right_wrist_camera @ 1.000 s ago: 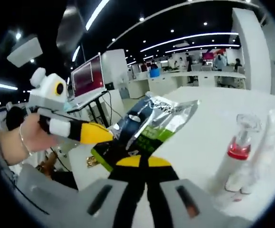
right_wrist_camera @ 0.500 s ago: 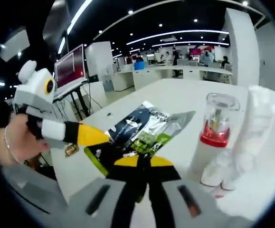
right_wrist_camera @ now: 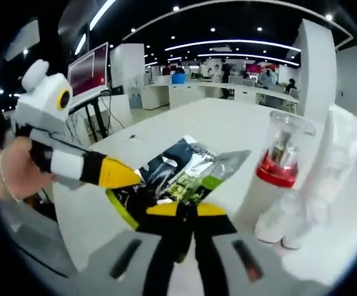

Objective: Arrange the skincare products in the storage area until every visible bottle or jar stands upright without overlapping.

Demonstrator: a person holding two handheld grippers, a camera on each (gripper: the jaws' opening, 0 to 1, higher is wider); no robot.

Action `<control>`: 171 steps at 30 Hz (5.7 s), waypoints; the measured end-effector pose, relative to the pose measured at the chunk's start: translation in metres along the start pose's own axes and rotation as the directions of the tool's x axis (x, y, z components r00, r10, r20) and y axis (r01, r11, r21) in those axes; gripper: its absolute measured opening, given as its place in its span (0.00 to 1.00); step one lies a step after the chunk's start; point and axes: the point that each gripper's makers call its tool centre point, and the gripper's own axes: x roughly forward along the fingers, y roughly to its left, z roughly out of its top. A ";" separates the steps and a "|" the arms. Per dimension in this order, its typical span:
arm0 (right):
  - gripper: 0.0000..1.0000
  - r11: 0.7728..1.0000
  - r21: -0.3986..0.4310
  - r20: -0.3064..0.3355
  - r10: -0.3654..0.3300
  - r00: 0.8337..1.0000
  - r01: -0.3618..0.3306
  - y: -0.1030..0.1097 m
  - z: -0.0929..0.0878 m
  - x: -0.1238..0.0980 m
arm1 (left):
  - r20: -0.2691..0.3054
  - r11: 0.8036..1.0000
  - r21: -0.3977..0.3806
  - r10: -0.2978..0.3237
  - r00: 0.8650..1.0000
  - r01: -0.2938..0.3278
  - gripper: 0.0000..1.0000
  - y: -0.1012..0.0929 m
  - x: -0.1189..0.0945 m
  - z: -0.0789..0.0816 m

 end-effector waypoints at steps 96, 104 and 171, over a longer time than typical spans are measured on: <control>0.05 0.995 -0.094 -0.389 -0.057 0.919 0.022 -0.003 -0.085 0.004 | 0.234 0.959 0.256 0.062 0.970 -0.123 0.01 0.023 -0.031 0.078; 0.09 0.993 -0.009 0.005 0.115 0.993 -0.115 0.033 0.019 0.002 | 0.402 0.868 0.386 0.147 0.904 -0.313 0.02 0.072 -0.111 0.143; 0.21 0.882 0.057 -0.243 0.466 0.851 -0.467 0.173 0.074 0.281 | -0.083 0.935 0.244 0.284 0.955 -0.257 0.00 0.303 -0.011 0.059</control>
